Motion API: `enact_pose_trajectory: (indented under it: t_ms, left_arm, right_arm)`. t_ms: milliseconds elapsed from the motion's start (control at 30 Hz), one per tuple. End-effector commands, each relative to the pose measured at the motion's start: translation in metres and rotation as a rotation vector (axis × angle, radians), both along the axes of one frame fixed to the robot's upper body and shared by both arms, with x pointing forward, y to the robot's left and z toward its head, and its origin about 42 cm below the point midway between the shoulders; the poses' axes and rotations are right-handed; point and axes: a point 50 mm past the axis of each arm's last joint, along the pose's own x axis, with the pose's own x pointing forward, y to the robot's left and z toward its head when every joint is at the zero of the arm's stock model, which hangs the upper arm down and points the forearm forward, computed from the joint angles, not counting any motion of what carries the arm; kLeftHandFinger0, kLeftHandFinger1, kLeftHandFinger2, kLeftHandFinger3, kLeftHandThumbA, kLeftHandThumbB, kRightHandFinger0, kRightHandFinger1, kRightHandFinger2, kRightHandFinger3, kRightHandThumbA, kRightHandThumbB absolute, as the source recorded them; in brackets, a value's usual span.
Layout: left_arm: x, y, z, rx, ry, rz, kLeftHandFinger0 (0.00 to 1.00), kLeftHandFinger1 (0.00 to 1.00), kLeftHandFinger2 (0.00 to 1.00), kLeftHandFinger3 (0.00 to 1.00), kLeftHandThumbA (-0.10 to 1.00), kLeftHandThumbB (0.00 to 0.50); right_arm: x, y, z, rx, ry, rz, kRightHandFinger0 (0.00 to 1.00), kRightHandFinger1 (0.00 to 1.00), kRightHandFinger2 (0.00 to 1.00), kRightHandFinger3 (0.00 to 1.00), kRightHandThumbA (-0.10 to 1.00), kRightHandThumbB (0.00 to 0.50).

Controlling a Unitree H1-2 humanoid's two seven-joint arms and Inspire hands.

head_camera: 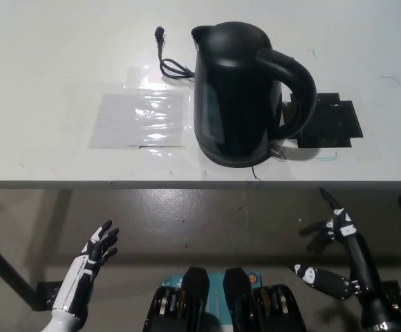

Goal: A kettle is kept at the center of the table close to the robot and the robot uses its right index finger to press downwards on the transparent start boiling button

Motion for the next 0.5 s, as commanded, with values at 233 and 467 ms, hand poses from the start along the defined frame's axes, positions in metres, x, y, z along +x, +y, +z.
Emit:
enact_pose_trajectory:
  t_ms: [233,467]
  left_arm:
    - [0.008,0.002,0.027,0.030,-0.176,-0.065,1.00,1.00,1.00,1.00,1.00,0.347]
    - [0.011,0.002,0.029,0.027,-0.185,-0.071,1.00,1.00,1.00,1.00,0.99,0.332]
  right_arm:
    - [0.034,0.055,0.090,-0.508,-0.310,-0.102,0.00,0.00,0.00,1.00,1.00,0.274]
    - [0.052,0.065,0.080,-0.622,-0.247,-0.131,0.00,0.00,0.00,1.00,1.00,0.296]
